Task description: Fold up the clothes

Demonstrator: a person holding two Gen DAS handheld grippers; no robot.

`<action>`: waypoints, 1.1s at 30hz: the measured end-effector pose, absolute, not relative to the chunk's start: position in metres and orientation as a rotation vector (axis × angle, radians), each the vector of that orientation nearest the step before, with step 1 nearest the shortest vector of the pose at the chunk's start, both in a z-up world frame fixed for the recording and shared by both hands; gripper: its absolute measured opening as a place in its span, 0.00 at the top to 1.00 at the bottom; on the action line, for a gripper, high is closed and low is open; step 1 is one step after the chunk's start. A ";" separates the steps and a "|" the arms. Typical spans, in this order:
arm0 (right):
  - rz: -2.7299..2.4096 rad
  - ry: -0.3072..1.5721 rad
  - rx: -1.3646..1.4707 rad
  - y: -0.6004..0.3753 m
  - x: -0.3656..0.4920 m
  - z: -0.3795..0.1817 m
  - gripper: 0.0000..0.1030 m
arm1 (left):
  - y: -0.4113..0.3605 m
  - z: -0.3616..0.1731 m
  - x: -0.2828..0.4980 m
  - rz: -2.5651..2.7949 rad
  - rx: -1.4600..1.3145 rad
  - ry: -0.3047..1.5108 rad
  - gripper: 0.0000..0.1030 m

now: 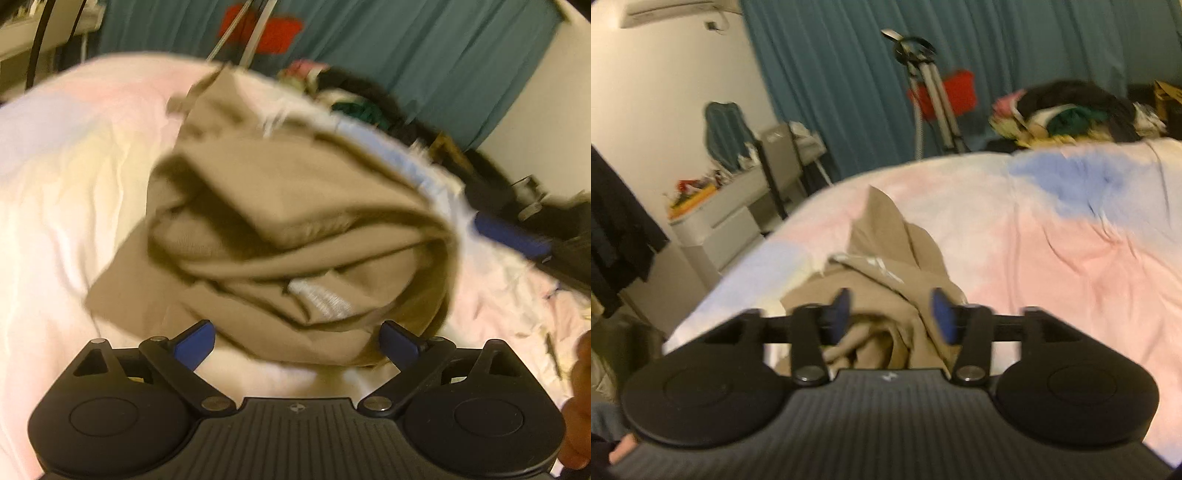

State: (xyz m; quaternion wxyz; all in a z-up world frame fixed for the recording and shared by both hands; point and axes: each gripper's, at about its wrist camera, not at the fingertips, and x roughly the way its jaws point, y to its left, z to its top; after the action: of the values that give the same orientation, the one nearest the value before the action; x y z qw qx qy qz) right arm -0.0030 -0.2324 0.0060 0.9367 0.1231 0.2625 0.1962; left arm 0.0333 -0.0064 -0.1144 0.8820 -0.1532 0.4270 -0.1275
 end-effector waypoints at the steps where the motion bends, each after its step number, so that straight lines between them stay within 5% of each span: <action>1: 0.406 0.544 0.228 -0.230 0.000 0.003 0.39 | -0.006 -0.119 0.038 -0.254 -0.339 0.916 0.09; 7: 0.444 0.561 0.138 -0.207 0.018 -0.010 0.39 | 0.014 -0.134 0.047 -0.222 -0.504 0.925 0.21; 10: 0.437 0.550 0.111 -0.200 0.025 -0.013 0.43 | 0.024 -0.141 0.047 -0.211 -0.578 0.908 0.39; 12: 0.414 0.560 0.153 -0.205 0.032 -0.018 0.76 | 0.031 -0.147 0.048 -0.203 -0.635 0.896 0.63; 14: 0.411 0.560 0.250 -0.220 0.037 -0.021 0.84 | 0.040 -0.152 0.049 -0.212 -0.712 0.887 0.84; 16: 0.399 0.543 0.348 -0.237 0.037 -0.022 0.88 | 0.049 -0.158 0.051 -0.222 -0.795 0.887 0.90; 26: 0.230 0.397 0.509 -0.293 0.015 0.001 0.93 | 0.097 -0.119 0.025 -0.139 -0.840 0.644 0.94; 33: 0.094 0.449 0.518 -0.319 0.002 0.003 0.93 | 0.135 -0.035 0.005 -0.050 -0.723 0.458 0.95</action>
State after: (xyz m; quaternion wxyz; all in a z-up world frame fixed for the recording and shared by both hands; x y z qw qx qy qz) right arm 0.0022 -0.3195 0.0035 0.9408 0.2538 0.2199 0.0462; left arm 0.0054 0.1350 -0.0347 0.9094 -0.3507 0.2223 -0.0245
